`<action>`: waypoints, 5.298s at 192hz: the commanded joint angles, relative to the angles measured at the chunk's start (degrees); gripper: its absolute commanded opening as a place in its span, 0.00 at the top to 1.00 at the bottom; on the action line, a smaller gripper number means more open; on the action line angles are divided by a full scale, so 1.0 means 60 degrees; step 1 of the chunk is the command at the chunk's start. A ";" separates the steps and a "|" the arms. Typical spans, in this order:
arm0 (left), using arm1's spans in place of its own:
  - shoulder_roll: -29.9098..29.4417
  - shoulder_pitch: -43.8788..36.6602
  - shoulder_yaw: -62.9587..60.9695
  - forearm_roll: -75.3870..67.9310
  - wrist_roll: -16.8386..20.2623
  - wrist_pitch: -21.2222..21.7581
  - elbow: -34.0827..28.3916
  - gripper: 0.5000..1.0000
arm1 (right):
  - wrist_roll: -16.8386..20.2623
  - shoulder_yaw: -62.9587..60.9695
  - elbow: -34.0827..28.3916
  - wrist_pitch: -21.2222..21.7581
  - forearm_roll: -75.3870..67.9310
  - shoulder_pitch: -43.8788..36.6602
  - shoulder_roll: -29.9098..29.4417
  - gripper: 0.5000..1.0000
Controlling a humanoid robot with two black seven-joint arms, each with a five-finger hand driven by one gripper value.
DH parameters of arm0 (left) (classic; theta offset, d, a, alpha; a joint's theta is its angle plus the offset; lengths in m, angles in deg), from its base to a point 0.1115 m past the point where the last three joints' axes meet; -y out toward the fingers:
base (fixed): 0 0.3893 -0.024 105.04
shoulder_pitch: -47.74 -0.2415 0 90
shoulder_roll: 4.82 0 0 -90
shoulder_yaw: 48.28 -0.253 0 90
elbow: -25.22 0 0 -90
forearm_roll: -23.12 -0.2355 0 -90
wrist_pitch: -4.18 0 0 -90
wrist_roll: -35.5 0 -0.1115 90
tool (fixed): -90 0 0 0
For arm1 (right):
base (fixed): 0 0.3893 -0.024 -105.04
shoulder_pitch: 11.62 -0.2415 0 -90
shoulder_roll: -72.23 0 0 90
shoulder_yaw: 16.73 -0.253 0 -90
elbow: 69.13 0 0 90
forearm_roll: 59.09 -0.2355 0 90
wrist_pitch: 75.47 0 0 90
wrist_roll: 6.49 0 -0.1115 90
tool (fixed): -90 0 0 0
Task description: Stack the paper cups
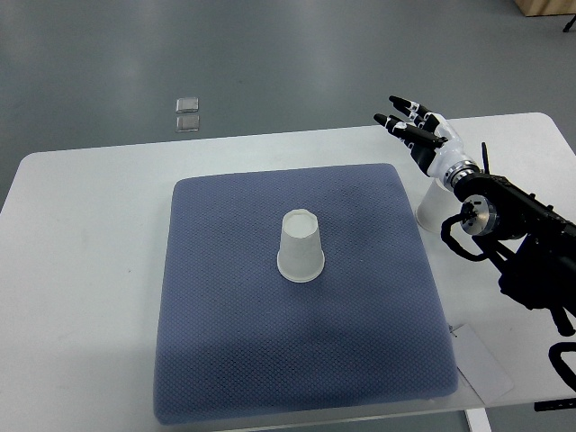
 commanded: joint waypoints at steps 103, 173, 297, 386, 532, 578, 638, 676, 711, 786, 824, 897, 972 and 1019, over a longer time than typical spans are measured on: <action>0.0000 -0.0014 0.0021 0.0015 0.0027 -0.0003 -0.0086 0.00 | -0.0053 -0.0118 0.0003 -0.0024 -0.0001 -0.0160 0.0017 0.14; 0.0000 -0.0014 0.0021 0.0015 0.0027 0.0012 -0.0086 0.00 | -0.0053 -0.0118 0.0003 -0.0038 -0.0001 -0.0145 0.0003 0.14; 0.0000 -0.0014 0.0021 0.0015 0.0027 -0.0003 -0.0086 0.00 | -0.0199 -0.0132 -0.0027 0.0005 0.0014 -0.0087 0.0061 0.14; 0.0000 -0.0014 0.0021 0.0014 0.0027 -0.0003 -0.0086 0.00 | -0.0214 0.0424 -0.0671 0.0752 0.1522 -0.0028 0.1701 0.14; 0.0000 -0.0014 0.0021 0.0015 0.0027 -0.0003 -0.0086 0.00 | -0.1591 0.3251 -0.2869 0.2276 0.8861 -0.0600 0.5393 0.14; 0.0000 -0.0014 0.0021 0.0000 0.0027 -0.0003 -0.0086 0.00 | -0.1386 0.3706 -0.2620 0.1705 0.9374 -0.0614 0.5173 0.14; 0.0000 -0.0014 0.0021 0.0015 0.0027 -0.0003 -0.0086 0.00 | -0.1020 0.3984 -0.1990 0.1207 0.9828 -0.0819 0.4763 0.14; 0.0000 -0.0014 0.0021 0.0000 0.0027 -0.0003 -0.0086 0.00 | -0.1005 0.4116 -0.1624 0.1046 1.0107 -0.0849 0.4529 0.14; 0.0000 -0.0014 0.0021 0.0015 0.0027 -0.0003 -0.0086 0.00 | -0.0873 0.4130 -0.1272 0.1016 1.0165 -0.0893 0.4324 0.14; 0.0000 -0.0014 0.0021 0.0015 0.0027 -0.0003 -0.0086 0.00 | -0.0668 0.4277 -0.0920 0.0870 1.0370 -0.1068 0.3899 0.14; 0.0000 -0.0014 0.0021 0.0014 0.0027 -0.0002 -0.0086 0.00 | -0.0697 0.4570 -0.0745 0.0870 1.0443 -0.1068 0.3870 0.14; 0.0000 0.0000 0.0021 0.0015 0.0027 -0.0003 -0.0086 0.00 | -0.0756 0.4687 -0.0393 0.0840 1.0414 -0.1068 0.3679 0.21; 0.0000 -0.0014 0.0021 0.0015 0.0027 -0.0003 -0.0086 0.00 | -0.0463 0.4672 -0.0408 0.0972 1.0341 -0.1068 0.3694 1.00; 0.0000 -0.0014 0.0021 0.0000 0.0027 -0.0003 -0.0086 0.00 | -0.0536 0.4453 -0.0993 0.0987 0.9887 -0.1903 0.3987 1.00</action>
